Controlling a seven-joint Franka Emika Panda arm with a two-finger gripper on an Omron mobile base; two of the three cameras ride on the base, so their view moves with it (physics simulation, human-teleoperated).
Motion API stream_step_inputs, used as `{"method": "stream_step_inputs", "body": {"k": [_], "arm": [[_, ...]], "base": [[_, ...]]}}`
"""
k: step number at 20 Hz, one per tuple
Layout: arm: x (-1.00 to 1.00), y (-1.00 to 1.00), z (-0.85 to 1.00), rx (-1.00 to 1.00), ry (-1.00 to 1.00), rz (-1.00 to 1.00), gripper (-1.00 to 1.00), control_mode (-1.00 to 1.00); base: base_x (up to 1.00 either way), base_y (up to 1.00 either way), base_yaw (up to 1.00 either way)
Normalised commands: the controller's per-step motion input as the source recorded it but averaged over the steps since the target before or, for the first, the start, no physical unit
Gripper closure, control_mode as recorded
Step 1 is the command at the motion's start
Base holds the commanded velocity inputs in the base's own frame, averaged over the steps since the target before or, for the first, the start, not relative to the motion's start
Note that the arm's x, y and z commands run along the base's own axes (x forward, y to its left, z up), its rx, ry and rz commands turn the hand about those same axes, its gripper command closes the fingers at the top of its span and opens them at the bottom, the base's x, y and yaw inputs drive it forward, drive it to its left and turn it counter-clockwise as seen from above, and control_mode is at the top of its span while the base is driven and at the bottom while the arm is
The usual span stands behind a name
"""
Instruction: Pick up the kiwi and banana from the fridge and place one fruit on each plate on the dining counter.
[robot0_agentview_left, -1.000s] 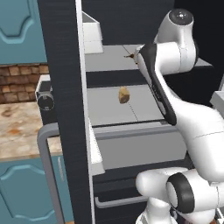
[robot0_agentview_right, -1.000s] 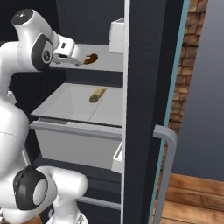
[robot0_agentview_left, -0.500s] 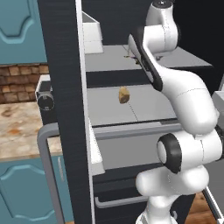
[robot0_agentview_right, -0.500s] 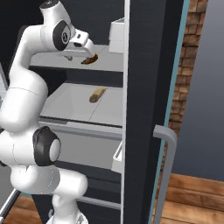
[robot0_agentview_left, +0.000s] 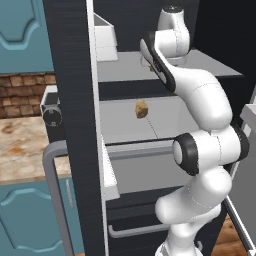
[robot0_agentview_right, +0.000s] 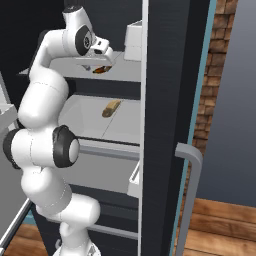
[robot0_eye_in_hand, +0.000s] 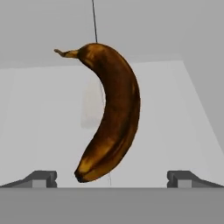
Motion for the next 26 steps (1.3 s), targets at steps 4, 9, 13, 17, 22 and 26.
{"method": "stream_step_inputs", "body": {"k": [4, 9, 13, 17, 22, 26], "arm": [[0.51, -0.13, -0.32, 0.00, -0.01, 0.03, -1.00, -1.00], [0.49, -0.10, -0.19, 0.00, -0.04, 0.02, -1.00, -1.00], [0.16, 0.00, -0.26, 0.00, 0.00, 0.02, 1.00, -1.00], [0.00, 0.00, -0.35, 0.00, -0.01, 0.05, 1.00, -1.00], [-0.03, 0.03, -0.23, 0.00, -0.09, 0.02, 1.00, -1.00], [-0.59, 0.00, 0.16, 0.00, -0.29, 0.01, 1.00, -1.00]], "base": [[0.00, 0.00, 0.00], [0.00, 0.00, 0.00], [0.00, 0.00, 0.00], [0.00, 0.00, 0.00], [0.00, 0.00, 0.00], [0.00, 0.00, 0.00]]}}
